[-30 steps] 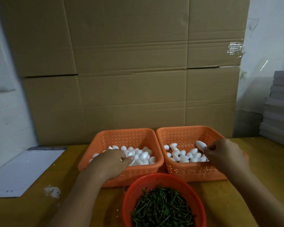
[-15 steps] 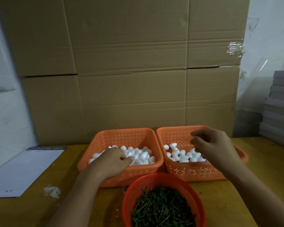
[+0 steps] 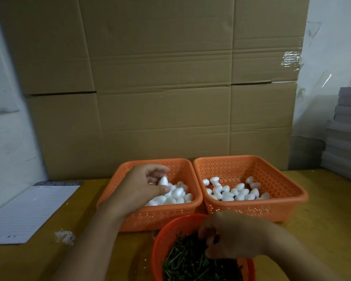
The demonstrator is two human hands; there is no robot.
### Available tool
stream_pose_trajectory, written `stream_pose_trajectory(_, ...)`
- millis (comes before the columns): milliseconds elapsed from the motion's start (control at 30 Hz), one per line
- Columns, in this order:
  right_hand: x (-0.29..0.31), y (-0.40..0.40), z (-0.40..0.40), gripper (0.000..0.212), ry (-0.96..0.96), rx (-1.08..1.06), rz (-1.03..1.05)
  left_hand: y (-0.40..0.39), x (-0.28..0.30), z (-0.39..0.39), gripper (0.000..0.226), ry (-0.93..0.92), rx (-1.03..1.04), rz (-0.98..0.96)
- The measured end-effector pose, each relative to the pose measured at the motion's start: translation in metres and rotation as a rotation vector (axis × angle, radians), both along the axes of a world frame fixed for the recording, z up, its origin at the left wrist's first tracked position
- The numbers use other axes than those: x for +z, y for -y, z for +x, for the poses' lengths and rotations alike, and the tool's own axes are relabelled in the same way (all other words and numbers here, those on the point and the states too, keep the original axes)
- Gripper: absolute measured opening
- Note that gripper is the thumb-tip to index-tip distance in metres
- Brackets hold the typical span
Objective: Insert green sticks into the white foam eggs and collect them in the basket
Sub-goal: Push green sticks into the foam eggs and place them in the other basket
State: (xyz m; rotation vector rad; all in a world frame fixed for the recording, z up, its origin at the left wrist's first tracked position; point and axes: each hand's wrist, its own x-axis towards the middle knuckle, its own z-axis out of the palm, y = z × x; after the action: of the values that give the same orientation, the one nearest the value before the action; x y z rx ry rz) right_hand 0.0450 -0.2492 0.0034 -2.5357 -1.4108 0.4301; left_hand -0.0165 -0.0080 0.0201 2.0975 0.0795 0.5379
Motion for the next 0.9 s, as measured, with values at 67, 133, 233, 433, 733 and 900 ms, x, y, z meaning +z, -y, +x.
stream_pose_trajectory(67,-0.006,-0.005,-0.002,0.036,0.016,0.026,-0.007,0.008,0.008,-0.005,0.05,0.072,-0.055,-0.038)
stream_pose_trajectory(133,-0.01,-0.008,-0.003,0.039,0.038,0.036,-0.001,0.015,0.016,-0.01,0.052,0.133,-0.112,-0.066)
stream_pose_trajectory(233,-0.013,-0.009,-0.002,0.041,0.036,0.045,0.002,0.025,0.025,-0.018,0.053,0.206,-0.192,-0.156)
stream_pose_trajectory(433,-0.014,-0.008,0.0,0.039,0.022,0.056,0.007,0.035,0.032,-0.025,0.053,0.282,-0.293,-0.18)
stream_pose_trajectory(733,-0.018,-0.009,0.003,0.043,0.017,0.058,0.03,0.037,0.032,-0.025,0.029,0.362,-0.344,-0.203)
stream_pose_trajectory(900,-0.018,-0.009,0.004,0.044,0.02,0.052,0.034,0.037,0.035,-0.026,0.029,0.299,-0.331,-0.319)
